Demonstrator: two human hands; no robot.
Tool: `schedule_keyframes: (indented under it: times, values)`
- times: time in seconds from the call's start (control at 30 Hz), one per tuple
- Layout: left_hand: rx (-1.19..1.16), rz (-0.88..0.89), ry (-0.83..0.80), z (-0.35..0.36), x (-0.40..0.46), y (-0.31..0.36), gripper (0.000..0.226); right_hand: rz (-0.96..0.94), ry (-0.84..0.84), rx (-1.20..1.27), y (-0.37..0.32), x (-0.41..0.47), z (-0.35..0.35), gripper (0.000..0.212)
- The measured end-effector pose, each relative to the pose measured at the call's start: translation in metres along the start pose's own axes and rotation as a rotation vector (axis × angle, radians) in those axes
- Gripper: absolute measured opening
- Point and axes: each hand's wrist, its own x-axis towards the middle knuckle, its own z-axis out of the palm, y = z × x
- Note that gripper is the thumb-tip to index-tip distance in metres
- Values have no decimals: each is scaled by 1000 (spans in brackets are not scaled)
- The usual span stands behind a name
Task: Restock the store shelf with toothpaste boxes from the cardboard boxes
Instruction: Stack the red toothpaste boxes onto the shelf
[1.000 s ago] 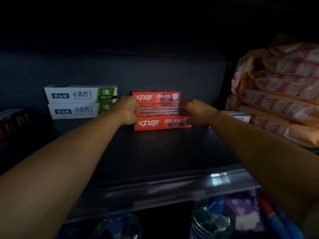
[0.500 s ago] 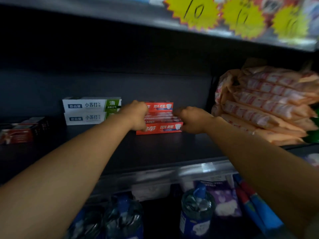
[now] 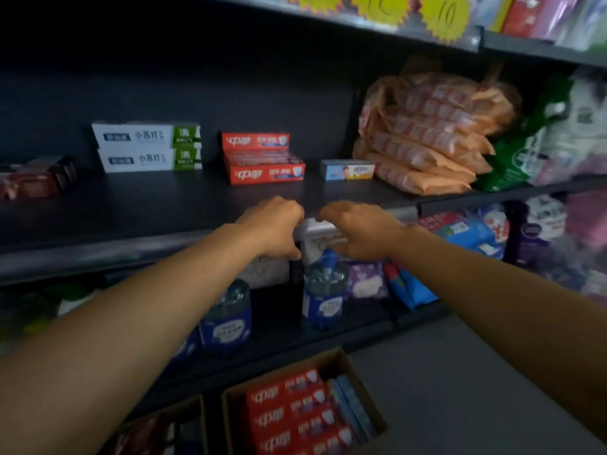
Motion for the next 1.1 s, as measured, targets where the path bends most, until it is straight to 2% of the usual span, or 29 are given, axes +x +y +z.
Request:
schedule_keyframes:
  times: [0.1, 0.17, 0.27, 0.33, 0.47, 0.57, 0.63, 0.7, 0.83, 1.1]
  values:
    - [-64, 27, -73, 35, -18, 13, 35, -21, -12, 47, -4, -25, 35, 51]
    - [-102, 26, -161, 65, -25, 17, 35, -15, -54, 82, -7, -38, 64, 53]
    - [-109, 2, -237, 117, -30, 17, 56, -46, -120, 129, -11, -54, 110, 58]
    - [-121, -10, -289, 150, -33, 18, 60, -47, -160, 141, -16, -65, 137, 56]
    - [-186, -29, -430, 209, -44, 22, 32, -69, -269, 237, -31, -83, 199, 49]
    - [-217, -49, -511, 250, -54, 26, 31, -114, -394, 310, -44, -95, 242, 52]
    - [-232, -57, -522, 272, -61, 27, 43, -149, -454, 347, -53, -103, 265, 57]
    - [-258, -69, -547, 292, -66, 26, 49, -179, -463, 332, -61, -109, 291, 50]
    - [-279, -85, -602, 317, -74, 21, 47, -284, -618, 289, -75, -122, 325, 58]
    - [-270, -98, -586, 340, -78, 9, 49, -362, -675, 333, -89, -123, 354, 62]
